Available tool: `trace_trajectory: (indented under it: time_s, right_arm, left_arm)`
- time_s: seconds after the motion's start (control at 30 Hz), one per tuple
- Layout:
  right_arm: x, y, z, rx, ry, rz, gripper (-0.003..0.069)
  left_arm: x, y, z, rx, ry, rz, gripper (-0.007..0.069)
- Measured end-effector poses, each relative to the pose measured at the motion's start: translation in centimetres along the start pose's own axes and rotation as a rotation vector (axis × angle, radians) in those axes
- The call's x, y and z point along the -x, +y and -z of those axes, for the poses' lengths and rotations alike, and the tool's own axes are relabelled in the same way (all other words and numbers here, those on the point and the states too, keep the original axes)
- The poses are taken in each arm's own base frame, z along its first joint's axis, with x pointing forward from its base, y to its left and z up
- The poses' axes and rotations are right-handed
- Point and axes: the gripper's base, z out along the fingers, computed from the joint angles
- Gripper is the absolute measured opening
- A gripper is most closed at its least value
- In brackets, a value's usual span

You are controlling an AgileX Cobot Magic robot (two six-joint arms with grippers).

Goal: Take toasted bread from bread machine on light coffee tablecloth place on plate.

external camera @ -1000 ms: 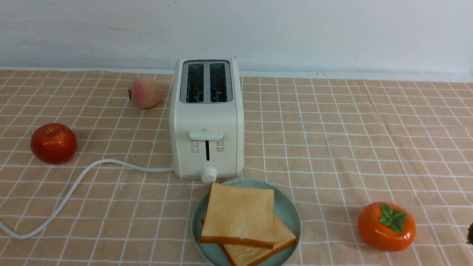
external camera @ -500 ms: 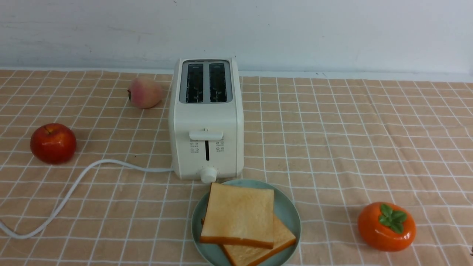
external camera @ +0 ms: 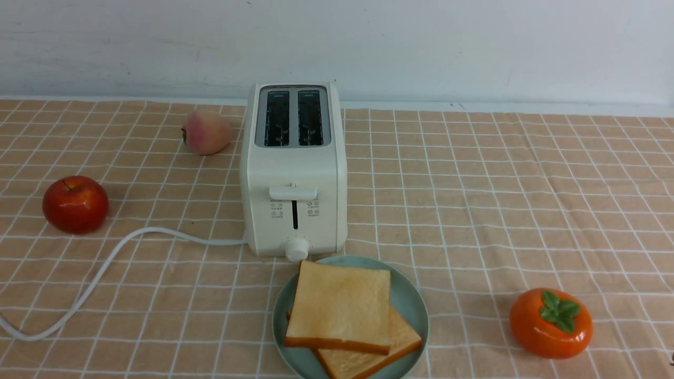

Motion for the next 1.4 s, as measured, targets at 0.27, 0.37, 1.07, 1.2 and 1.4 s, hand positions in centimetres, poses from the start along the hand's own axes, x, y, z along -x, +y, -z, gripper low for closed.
trace_trajectory:
  time_s: [0.27, 0.37, 1.07, 1.2, 1.4]
  right_arm:
    - [0.0, 0.0, 0.0, 0.0, 0.0, 0.0, 0.0011]
    - [0.0, 0.0, 0.0, 0.0, 0.0, 0.0, 0.0014]
    - [-0.1, 0.0, 0.0, 0.0, 0.007, 0.0, 0.0034]
    - [-0.1, 0.0, 0.0, 0.0, 0.007, 0.0, 0.0039]
    - [-0.1, 0.0, 0.0, 0.0, 0.007, 0.0, 0.005]
  left_arm:
    - [-1.3, 1.9, -1.3, -0.104, -0.53, -0.146, -0.0014]
    - [-3.4, 3.1, -2.3, -0.124, -0.709, -0.2, -0.0013]
    - [-12.3, 9.6, -10.5, 0.196, -0.244, -0.222, 0.0]
    - [-12.3, 9.6, -10.5, 0.196, -0.245, -0.221, 0.0]
    - [-12.3, 9.6, -10.5, 0.196, -0.245, -0.223, 0.0003]
